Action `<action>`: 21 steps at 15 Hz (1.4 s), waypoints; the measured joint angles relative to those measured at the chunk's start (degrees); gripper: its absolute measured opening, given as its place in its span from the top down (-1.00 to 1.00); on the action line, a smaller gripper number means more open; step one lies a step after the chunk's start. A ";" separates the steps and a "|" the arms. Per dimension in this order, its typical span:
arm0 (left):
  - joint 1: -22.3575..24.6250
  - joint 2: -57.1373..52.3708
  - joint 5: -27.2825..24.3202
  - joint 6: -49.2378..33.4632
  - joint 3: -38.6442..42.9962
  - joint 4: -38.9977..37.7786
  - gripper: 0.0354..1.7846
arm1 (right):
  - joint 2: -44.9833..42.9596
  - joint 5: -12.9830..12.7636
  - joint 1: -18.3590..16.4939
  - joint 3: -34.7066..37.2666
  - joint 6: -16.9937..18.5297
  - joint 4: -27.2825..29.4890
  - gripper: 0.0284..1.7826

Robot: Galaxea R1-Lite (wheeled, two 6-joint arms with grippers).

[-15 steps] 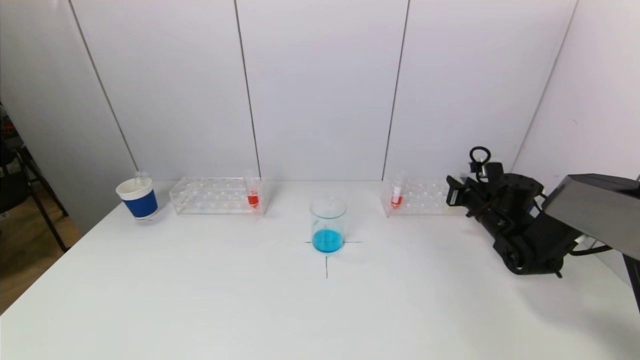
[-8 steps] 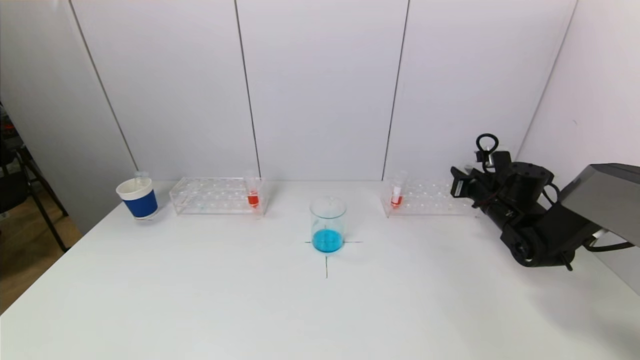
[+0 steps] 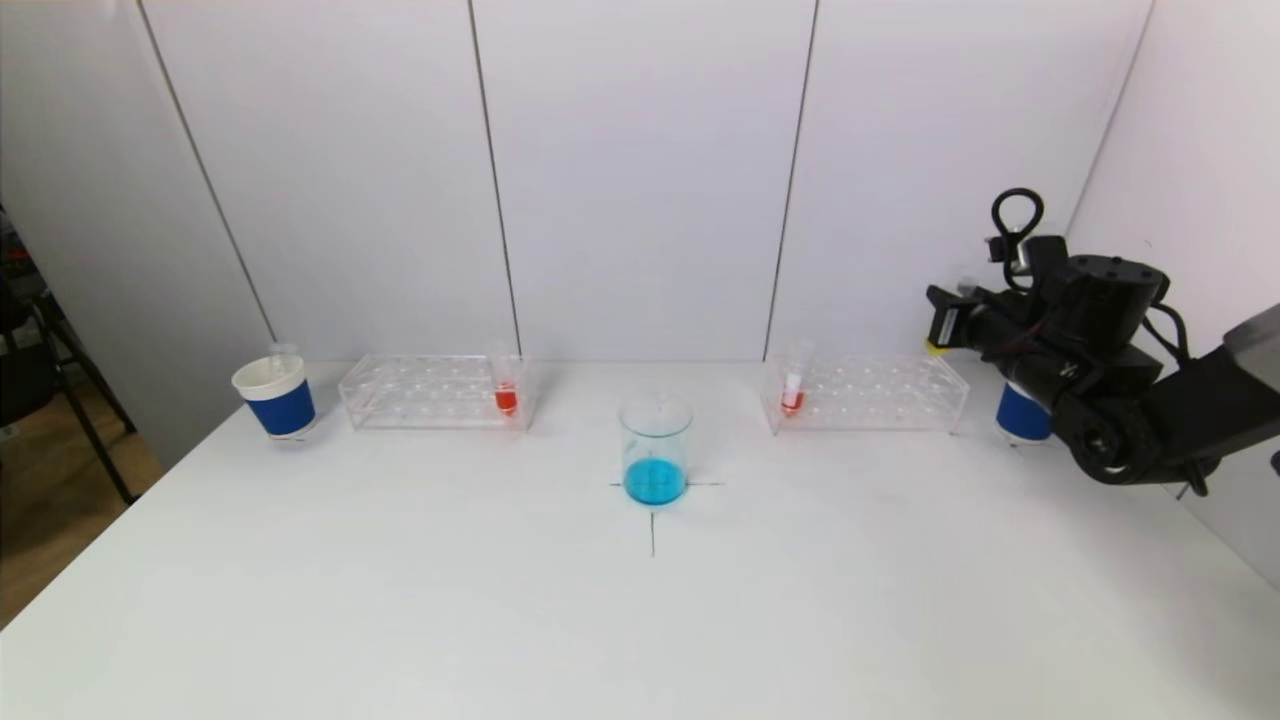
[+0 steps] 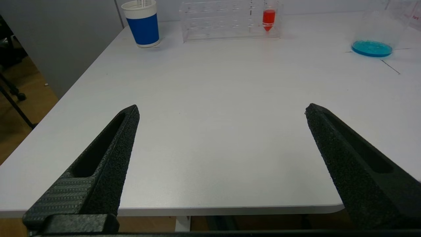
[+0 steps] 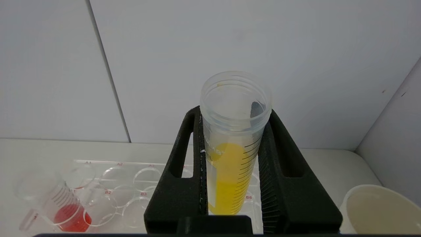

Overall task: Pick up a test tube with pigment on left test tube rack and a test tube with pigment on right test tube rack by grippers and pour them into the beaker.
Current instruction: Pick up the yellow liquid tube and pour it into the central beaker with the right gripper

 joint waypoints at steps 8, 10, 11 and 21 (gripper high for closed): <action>0.00 0.00 0.00 0.02 0.00 0.02 -0.98 | -10.36 -0.05 2.67 -17.31 -0.06 30.24 0.46; 0.00 0.00 -0.02 0.02 0.00 0.02 -0.98 | -10.67 0.00 3.90 -23.25 -0.32 38.21 0.46; 0.00 0.00 -0.02 0.00 0.00 0.00 -0.98 | -10.42 0.44 4.64 -26.19 -0.65 41.95 0.46; 0.00 0.00 -0.02 0.02 0.00 0.02 -0.98 | 1.30 14.35 12.86 -44.50 -16.36 45.62 0.46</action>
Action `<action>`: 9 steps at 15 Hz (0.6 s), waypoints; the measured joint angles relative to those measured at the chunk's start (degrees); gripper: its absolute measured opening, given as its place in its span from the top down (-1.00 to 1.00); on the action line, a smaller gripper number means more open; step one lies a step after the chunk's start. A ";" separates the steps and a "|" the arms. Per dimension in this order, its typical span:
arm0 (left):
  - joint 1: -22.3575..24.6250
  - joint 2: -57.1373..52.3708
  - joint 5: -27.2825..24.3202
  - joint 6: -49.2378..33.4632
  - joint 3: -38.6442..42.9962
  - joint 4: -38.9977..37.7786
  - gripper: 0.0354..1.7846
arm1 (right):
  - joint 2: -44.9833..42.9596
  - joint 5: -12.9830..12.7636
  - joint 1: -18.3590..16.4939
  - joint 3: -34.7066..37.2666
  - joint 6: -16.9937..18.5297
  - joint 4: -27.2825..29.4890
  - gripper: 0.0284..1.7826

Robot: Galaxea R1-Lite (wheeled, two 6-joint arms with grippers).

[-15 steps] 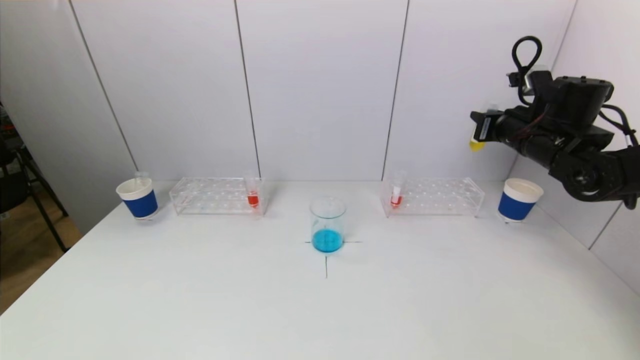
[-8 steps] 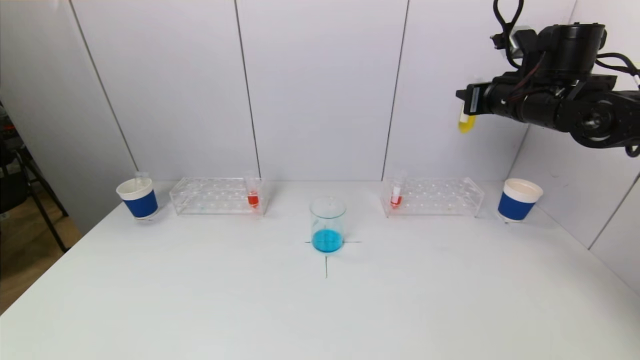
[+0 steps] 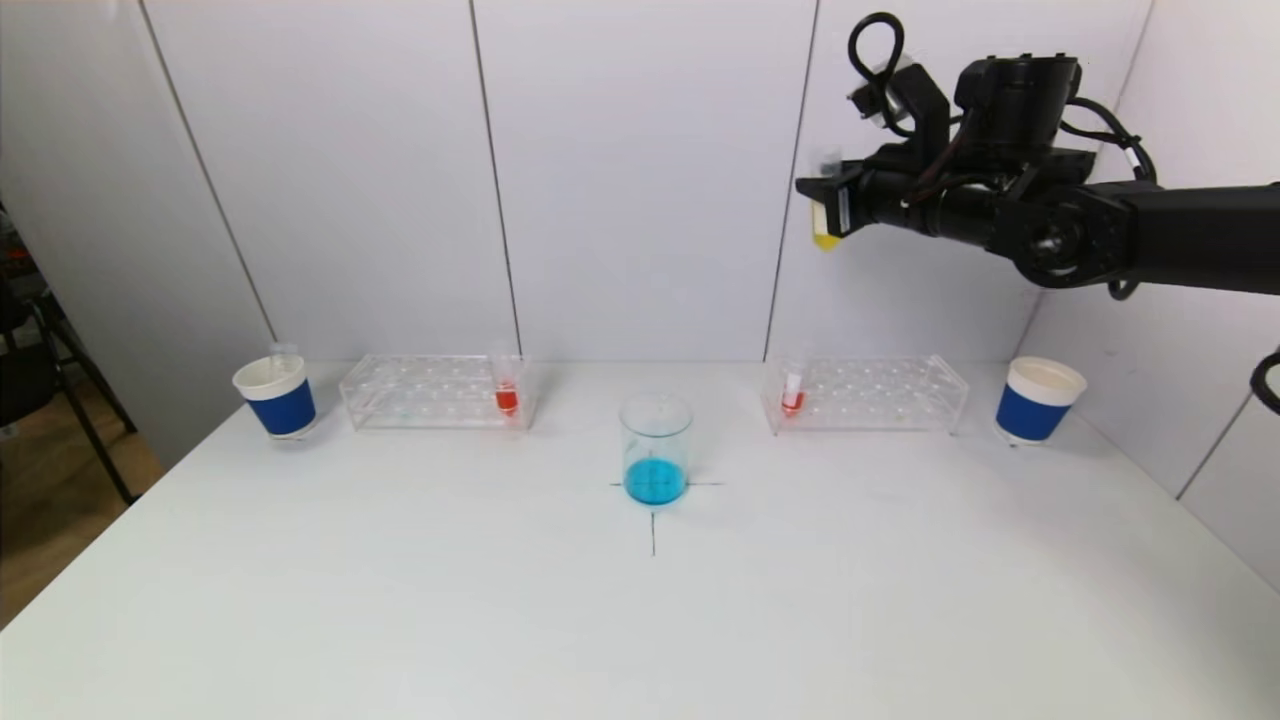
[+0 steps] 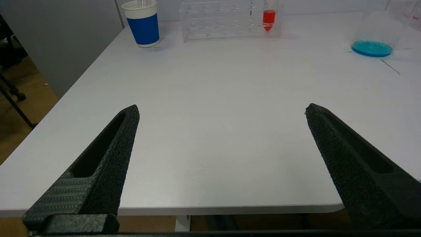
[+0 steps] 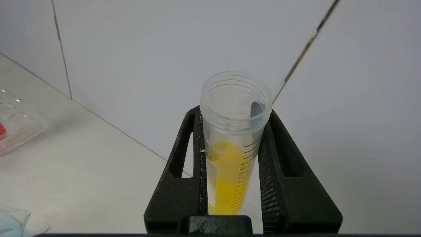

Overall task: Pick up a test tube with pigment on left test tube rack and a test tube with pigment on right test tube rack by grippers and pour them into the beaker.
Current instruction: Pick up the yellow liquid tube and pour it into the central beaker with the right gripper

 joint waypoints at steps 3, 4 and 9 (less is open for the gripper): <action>-0.02 0.00 0.00 -0.05 0.00 0.00 -0.98 | 4.35 6.27 2.99 -5.81 -7.77 0.61 0.46; -0.02 0.00 0.02 0.00 0.00 -0.02 -0.98 | 5.56 8.39 4.06 -6.34 -10.39 0.56 0.46; -0.02 0.00 0.02 -0.11 0.00 0.00 -0.98 | 10.03 17.35 5.30 -6.94 -17.53 0.52 0.46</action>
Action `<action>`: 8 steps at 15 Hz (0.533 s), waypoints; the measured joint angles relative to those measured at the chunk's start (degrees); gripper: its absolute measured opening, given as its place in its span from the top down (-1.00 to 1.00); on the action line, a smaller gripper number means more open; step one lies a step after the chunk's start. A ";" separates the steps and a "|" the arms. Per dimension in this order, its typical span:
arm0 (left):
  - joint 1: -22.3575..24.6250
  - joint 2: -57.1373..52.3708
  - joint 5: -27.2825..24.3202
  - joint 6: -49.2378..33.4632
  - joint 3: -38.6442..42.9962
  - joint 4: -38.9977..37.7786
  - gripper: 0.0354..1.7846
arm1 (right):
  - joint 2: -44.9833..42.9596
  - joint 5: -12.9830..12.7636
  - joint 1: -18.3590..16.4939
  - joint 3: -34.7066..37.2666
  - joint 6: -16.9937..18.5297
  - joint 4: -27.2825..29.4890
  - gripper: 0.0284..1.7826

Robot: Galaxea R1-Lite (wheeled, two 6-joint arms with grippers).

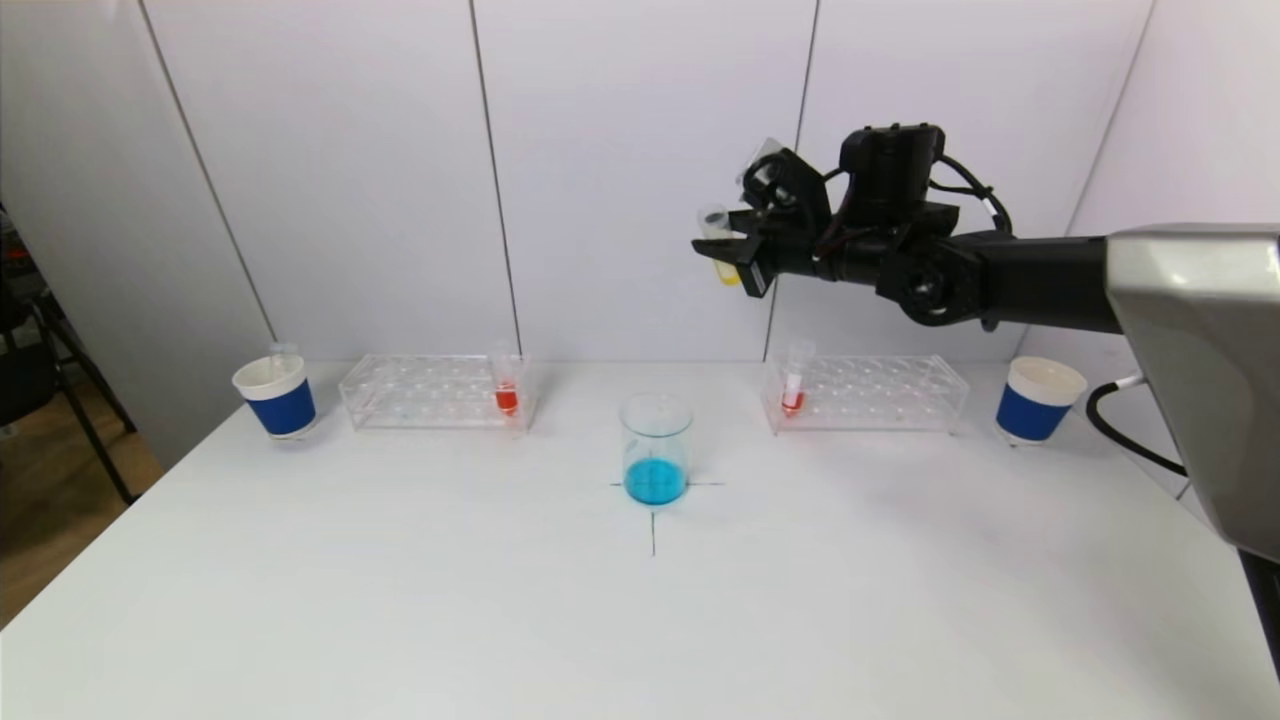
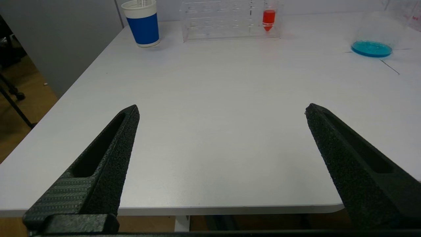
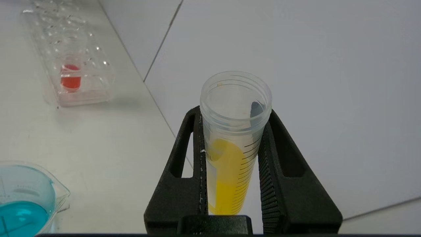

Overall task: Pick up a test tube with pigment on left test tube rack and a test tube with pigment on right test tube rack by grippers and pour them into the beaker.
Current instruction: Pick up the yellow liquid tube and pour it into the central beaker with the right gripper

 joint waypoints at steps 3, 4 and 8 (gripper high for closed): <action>0.02 0.00 -0.02 -0.24 0.00 0.00 -0.98 | 1.82 3.45 -0.11 0.02 -7.50 0.09 0.46; 0.02 0.00 -0.02 -0.24 0.00 0.00 -0.98 | 2.15 3.52 0.35 0.07 -8.12 0.06 0.46; 0.02 0.00 0.00 -0.24 0.00 -0.02 -0.98 | 1.82 3.41 2.12 3.13 -12.42 -0.61 0.46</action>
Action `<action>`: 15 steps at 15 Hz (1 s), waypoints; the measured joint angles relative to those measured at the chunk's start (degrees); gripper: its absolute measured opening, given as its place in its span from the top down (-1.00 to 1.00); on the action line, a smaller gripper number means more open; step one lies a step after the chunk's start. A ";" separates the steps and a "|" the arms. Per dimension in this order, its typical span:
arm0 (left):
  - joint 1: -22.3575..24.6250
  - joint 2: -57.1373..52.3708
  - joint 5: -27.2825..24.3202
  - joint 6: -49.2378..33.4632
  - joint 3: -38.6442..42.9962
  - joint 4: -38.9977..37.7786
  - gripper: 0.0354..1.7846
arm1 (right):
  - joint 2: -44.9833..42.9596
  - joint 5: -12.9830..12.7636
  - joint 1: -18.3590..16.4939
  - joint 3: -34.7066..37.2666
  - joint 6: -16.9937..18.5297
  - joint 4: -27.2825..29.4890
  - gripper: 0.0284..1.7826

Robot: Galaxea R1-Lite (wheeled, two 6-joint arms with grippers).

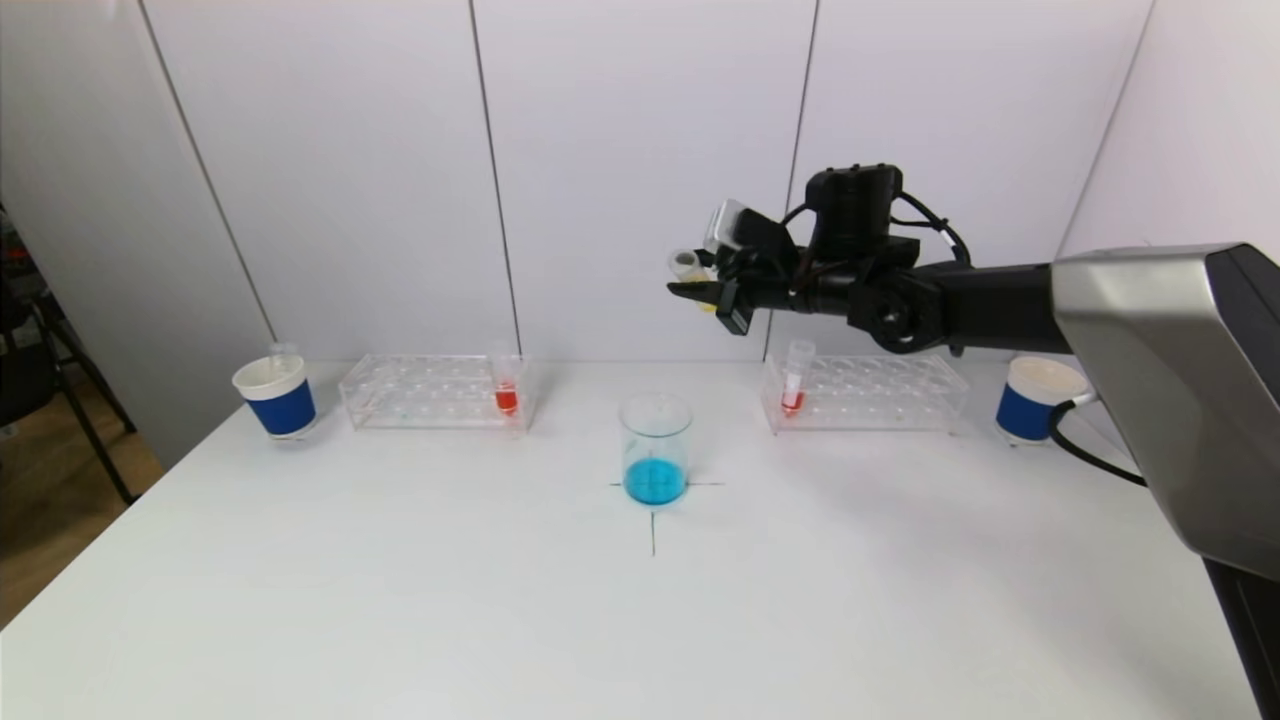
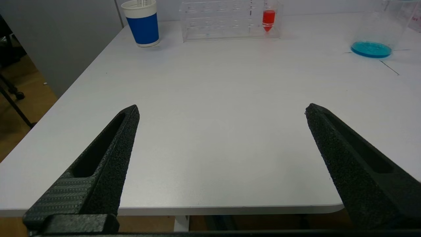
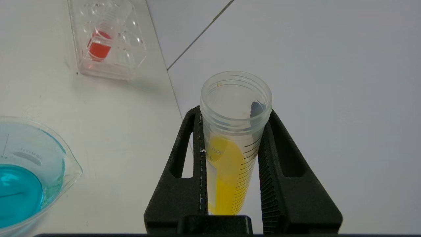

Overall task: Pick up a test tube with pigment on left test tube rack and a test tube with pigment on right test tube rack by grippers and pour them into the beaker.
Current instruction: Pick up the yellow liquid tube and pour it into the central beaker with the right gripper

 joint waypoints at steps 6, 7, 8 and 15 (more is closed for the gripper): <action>0.05 0.00 0.00 0.02 0.00 0.00 -0.98 | -2.32 -0.55 3.83 11.33 -5.94 -11.04 0.46; 0.00 0.00 0.00 0.02 0.00 0.00 -0.98 | -2.79 -0.60 4.44 13.53 -6.89 -14.10 0.46; 0.00 0.00 0.02 0.00 0.00 0.00 -0.98 | -3.36 -0.60 4.85 15.82 -7.91 -16.53 0.46; 0.00 0.00 -0.02 -0.02 0.00 0.00 -0.98 | -6.79 -2.76 5.23 23.54 -17.87 -18.76 0.46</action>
